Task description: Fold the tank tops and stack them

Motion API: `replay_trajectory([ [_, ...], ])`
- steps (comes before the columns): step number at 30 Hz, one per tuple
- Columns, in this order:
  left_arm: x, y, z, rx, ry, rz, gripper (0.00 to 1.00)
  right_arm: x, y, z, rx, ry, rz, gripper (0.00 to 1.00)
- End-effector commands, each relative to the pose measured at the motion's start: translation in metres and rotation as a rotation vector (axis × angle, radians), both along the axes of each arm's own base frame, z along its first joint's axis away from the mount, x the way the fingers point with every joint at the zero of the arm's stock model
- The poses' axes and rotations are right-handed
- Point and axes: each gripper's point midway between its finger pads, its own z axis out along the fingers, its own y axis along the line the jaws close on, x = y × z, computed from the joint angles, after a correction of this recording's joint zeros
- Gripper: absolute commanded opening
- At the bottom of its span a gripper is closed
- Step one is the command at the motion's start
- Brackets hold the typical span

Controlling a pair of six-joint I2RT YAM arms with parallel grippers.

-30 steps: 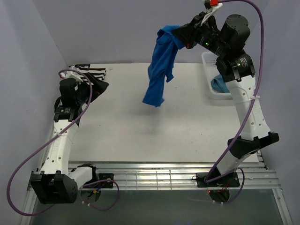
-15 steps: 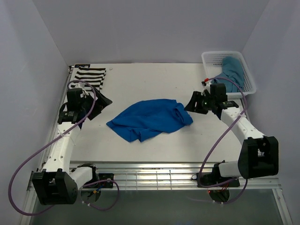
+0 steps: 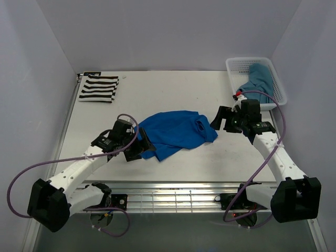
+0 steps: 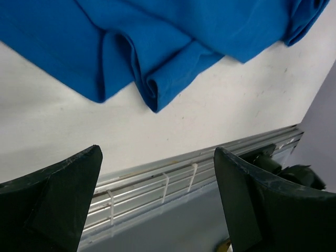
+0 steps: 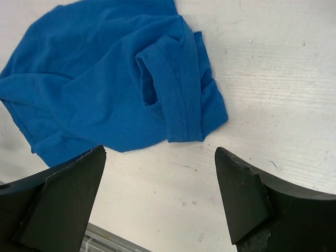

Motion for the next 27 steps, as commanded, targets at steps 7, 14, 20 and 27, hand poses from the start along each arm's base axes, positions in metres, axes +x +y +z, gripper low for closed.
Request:
replay_trajectory([
  [7, 0.016, -0.029, -0.028, 0.121, 0.016, 0.045, 0.98, -0.017, 0.000, -0.028, -0.029, 0.072, 0.046, 0.90],
  [14, 0.032, -0.047, -0.044, 0.131, 0.023, -0.005, 0.84, -0.016, -0.003, -0.038, -0.054, 0.104, 0.048, 0.90],
  [20, 0.034, -0.050, -0.064, 0.165, 0.055, -0.006, 0.75, -0.017, -0.003, -0.048, -0.063, 0.143, 0.062, 0.90],
  [27, 0.043, -0.057, -0.061, 0.163, 0.038, -0.021, 0.68, -0.021, 0.000, -0.056, -0.052, 0.173, 0.083, 0.90],
])
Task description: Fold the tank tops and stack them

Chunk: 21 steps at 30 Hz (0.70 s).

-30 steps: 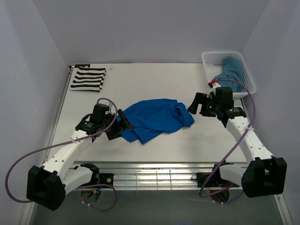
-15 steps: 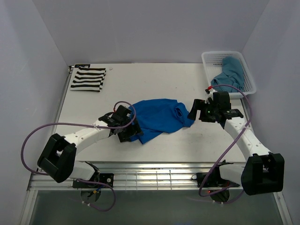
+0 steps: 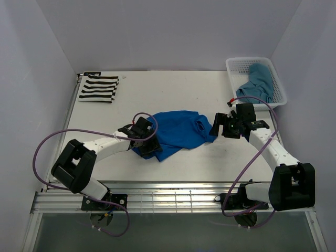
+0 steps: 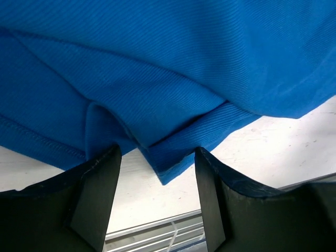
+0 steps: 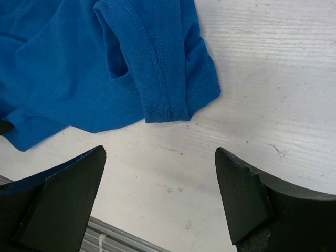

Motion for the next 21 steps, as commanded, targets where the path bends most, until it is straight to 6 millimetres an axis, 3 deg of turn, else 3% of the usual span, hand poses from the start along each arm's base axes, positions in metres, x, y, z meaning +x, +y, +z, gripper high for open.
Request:
replay_trajectory([
  [1, 0.018, -0.013, 0.021, -0.037, -0.074, -0.018, 0.68, -0.004, 0.003, -0.001, 0.007, 0.010, 0.034, 0.90],
  [10, 0.010, -0.017, 0.028, -0.047, -0.066, -0.050, 0.66, -0.005, 0.001, -0.004, -0.007, 0.008, 0.032, 0.90],
  [15, 0.010, -0.021, 0.020, -0.039, -0.036, -0.066, 0.57, -0.005, 0.001, -0.004, -0.006, 0.007, 0.034, 0.90],
  [21, 0.011, -0.026, 0.026, -0.042, -0.056, -0.079, 0.45, -0.006, 0.002, -0.005, -0.002, 0.010, 0.040, 0.90],
])
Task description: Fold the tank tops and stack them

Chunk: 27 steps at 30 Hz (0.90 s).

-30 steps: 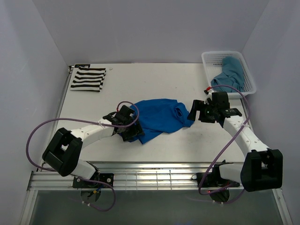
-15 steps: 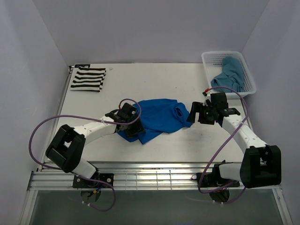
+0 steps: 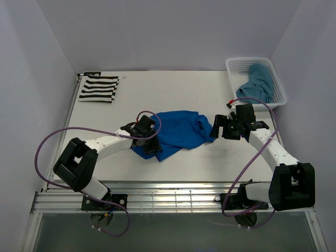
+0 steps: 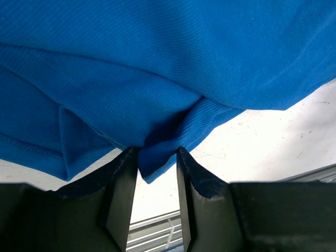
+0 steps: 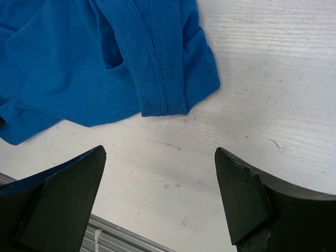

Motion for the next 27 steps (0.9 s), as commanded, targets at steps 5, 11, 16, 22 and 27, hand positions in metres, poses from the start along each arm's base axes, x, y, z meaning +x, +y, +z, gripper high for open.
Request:
replay_trajectory([
  [5, 0.009, -0.009, 0.014, -0.012, -0.045, -0.014, 0.05, -0.003, 0.005, 0.001, 0.018, -0.003, 0.031, 0.90],
  [11, 0.013, -0.013, 0.029, -0.011, -0.124, -0.041, 0.00, -0.016, 0.018, -0.011, -0.029, 0.011, 0.089, 0.90],
  [16, 0.010, -0.013, 0.045, -0.041, -0.182, -0.057, 0.00, -0.006, 0.021, -0.016, -0.115, -0.006, 0.040, 0.90],
  [22, 0.000, -0.013, 0.048, -0.060, -0.198, -0.078, 0.00, 0.010, 0.030, -0.023, -0.197, -0.048, 0.015, 1.00],
  [27, 0.001, -0.010, 0.050, -0.056, -0.211, -0.070, 0.00, 0.018, 0.041, -0.039, -0.219, -0.050, 0.058, 0.88],
])
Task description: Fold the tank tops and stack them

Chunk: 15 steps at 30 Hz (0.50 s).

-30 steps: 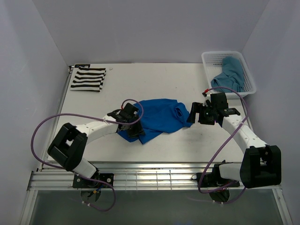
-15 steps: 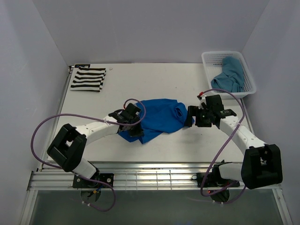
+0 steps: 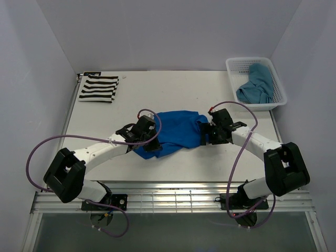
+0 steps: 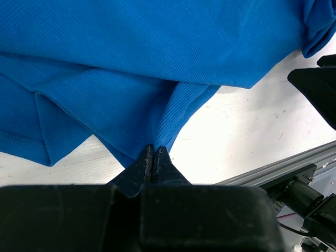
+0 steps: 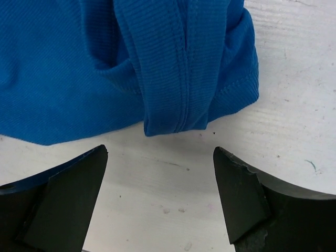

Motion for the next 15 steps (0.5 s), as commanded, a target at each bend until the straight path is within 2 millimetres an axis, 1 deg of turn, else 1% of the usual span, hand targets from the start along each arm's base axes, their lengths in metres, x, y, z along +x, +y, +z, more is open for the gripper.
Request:
replay_trajectory([
  [1, 0.003, 0.003, 0.011, -0.009, -0.057, 0.005, 0.00, 0.032, 0.009, 0.010, -0.004, -0.113, -0.011, 0.87],
  [2, 0.003, 0.003, 0.012, -0.010, -0.060, 0.006, 0.00, 0.032, 0.009, 0.005, -0.010, -0.104, -0.012, 0.84],
  [3, 0.004, 0.003, 0.012, -0.009, -0.061, 0.007, 0.00, 0.034, 0.009, 0.005, -0.009, -0.114, -0.022, 0.81],
  [4, 0.003, 0.003, 0.012, -0.009, -0.061, 0.007, 0.00, 0.036, 0.007, 0.003, -0.016, -0.121, -0.028, 0.75],
  [7, 0.008, 0.008, 0.011, 0.015, -0.081, 0.032, 0.00, 0.043, 0.009, 0.004, -0.008, -0.152, -0.039, 0.61],
  [8, 0.009, 0.009, 0.011, 0.020, -0.084, 0.030, 0.00, 0.045, 0.009, 0.004, -0.009, -0.157, -0.041, 0.49],
  [9, 0.009, 0.009, 0.010, 0.024, -0.083, 0.029, 0.00, 0.047, 0.010, 0.006, -0.007, -0.163, -0.042, 0.42],
  [10, 0.009, 0.010, 0.010, 0.028, -0.083, 0.032, 0.00, 0.049, 0.009, 0.008, -0.010, -0.169, -0.048, 0.31],
  [12, 0.011, 0.012, 0.010, 0.042, -0.089, 0.041, 0.00, 0.051, 0.008, 0.012, -0.016, -0.180, -0.054, 0.23],
  [13, 0.011, 0.014, 0.009, 0.051, -0.086, 0.046, 0.00, 0.052, 0.005, 0.015, -0.027, -0.185, -0.062, 0.14],
  [14, 0.012, 0.016, 0.010, 0.060, -0.089, 0.053, 0.00, 0.053, 0.004, 0.019, -0.030, -0.193, -0.067, 0.08],
  [15, 0.013, 0.016, 0.012, 0.062, -0.093, 0.056, 0.00, 0.051, 0.002, 0.021, -0.039, -0.189, -0.070, 0.08],
])
